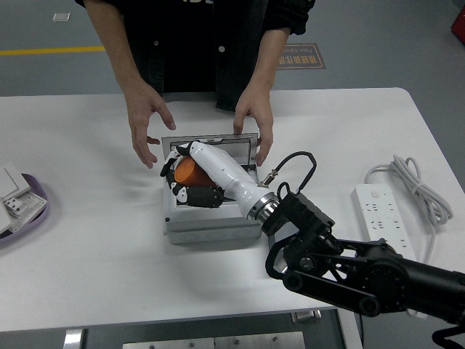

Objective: Pick up the cylinder from the cube,place it in the box,flap close box

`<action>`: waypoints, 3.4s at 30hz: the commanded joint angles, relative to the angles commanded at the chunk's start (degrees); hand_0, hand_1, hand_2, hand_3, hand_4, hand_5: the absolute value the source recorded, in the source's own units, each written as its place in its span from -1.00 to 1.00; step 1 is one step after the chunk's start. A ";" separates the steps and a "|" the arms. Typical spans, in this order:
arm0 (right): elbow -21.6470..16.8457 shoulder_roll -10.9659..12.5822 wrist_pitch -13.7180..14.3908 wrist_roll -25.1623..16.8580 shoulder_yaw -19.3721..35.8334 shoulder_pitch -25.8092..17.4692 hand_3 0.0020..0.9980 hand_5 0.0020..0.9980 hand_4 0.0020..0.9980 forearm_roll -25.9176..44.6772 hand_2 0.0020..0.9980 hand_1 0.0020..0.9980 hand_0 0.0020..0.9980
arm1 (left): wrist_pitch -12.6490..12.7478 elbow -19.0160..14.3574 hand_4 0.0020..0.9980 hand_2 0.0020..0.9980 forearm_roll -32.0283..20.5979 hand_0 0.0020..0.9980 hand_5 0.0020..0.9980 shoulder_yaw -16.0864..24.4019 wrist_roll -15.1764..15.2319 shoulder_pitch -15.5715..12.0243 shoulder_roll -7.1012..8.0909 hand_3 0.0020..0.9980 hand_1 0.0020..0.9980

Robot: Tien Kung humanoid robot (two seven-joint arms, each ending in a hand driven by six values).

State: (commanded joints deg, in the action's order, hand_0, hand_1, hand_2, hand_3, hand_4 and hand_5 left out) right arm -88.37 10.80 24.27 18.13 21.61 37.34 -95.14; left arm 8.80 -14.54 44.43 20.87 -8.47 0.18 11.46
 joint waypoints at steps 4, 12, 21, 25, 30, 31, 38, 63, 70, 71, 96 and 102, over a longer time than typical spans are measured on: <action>2.20 -0.83 -3.31 8.75 -1.80 1.45 -0.34 -1.00 -1.00 -9.10 -0.14 -0.45 -0.78 | -0.02 0.01 0.42 0.11 0.30 0.01 -0.59 0.28 -0.01 0.16 0.28 0.20 0.11; 6.40 -1.88 -6.84 18.43 -3.32 2.59 0.02 -1.00 -1.00 -20.00 0.17 0.14 0.38 | -0.28 0.04 0.43 0.11 1.44 0.02 -0.52 1.24 -0.45 0.15 0.42 0.19 0.11; 7.98 -2.39 -6.53 16.86 -3.79 2.53 0.26 -1.00 -0.59 -18.09 0.27 0.28 0.43 | -0.25 0.20 0.43 0.11 1.52 0.02 -0.51 1.63 -0.51 -0.04 0.58 0.19 0.12; 7.97 -2.27 -5.78 15.66 -4.21 2.61 0.33 -0.62 -0.24 -16.61 0.34 0.32 0.47 | -0.27 0.26 0.43 0.11 1.75 0.02 -0.51 1.83 -0.50 0.16 0.69 0.19 0.11; 7.90 -2.26 -4.88 14.70 -4.80 2.70 0.35 -0.53 -0.20 -15.11 0.36 0.34 0.48 | -0.32 0.28 0.44 0.11 2.12 0.02 -0.50 2.22 -0.51 0.44 0.82 0.19 0.11; 7.93 -2.25 -4.75 14.57 -4.90 2.71 0.35 -0.53 -0.20 -14.73 0.36 0.34 0.48 | -0.33 0.28 0.44 0.11 2.18 0.02 -0.50 2.29 -0.52 0.46 0.83 0.19 0.11; 8.45 -2.14 -5.13 13.13 -5.01 2.50 0.34 -0.47 -0.17 -12.03 0.35 0.34 0.49 | -0.43 0.19 0.43 0.11 2.46 0.02 -0.51 2.26 -0.75 0.49 0.67 0.19 0.11; 7.59 -0.03 -0.39 4.73 -2.74 0.91 0.71 -0.58 0.62 1.86 0.42 0.36 0.53 | -0.50 -0.24 0.38 0.11 0.10 0.02 -0.53 -0.17 -0.33 0.91 1.23 0.19 0.11; -1.46 7.04 3.76 1.38 2.11 2.00 0.82 -0.50 0.72 12.01 0.43 0.38 0.58 | -0.34 -0.30 0.36 0.11 -0.89 0.02 -0.52 -0.92 -0.21 0.53 0.80 0.19 0.11; -2.43 7.75 4.20 1.47 2.56 2.69 0.89 -0.45 0.76 12.95 0.48 0.45 0.61 | -0.33 -0.28 0.33 0.11 -0.80 0.02 -0.54 -0.80 -0.27 0.48 0.79 0.19 0.11; -0.84 11.45 7.04 2.26 -12.23 15.66 0.63 -0.35 0.53 20.18 0.40 0.36 0.52 | -0.06 -0.15 0.28 0.11 0.35 0.02 -0.60 -0.05 -0.46 0.77 0.95 0.19 0.11; -6.69 13.42 9.75 -4.34 -11.26 12.58 0.63 -0.36 0.51 29.11 0.40 0.35 0.49 | 0.03 -0.40 0.28 0.11 -0.62 0.02 -0.60 -1.42 -0.15 0.40 1.08 0.19 0.11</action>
State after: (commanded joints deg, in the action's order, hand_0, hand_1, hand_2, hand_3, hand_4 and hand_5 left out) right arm -95.06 24.21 34.02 13.79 10.35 49.92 -66.03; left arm 8.84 -14.95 43.81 19.45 -8.63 0.58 12.55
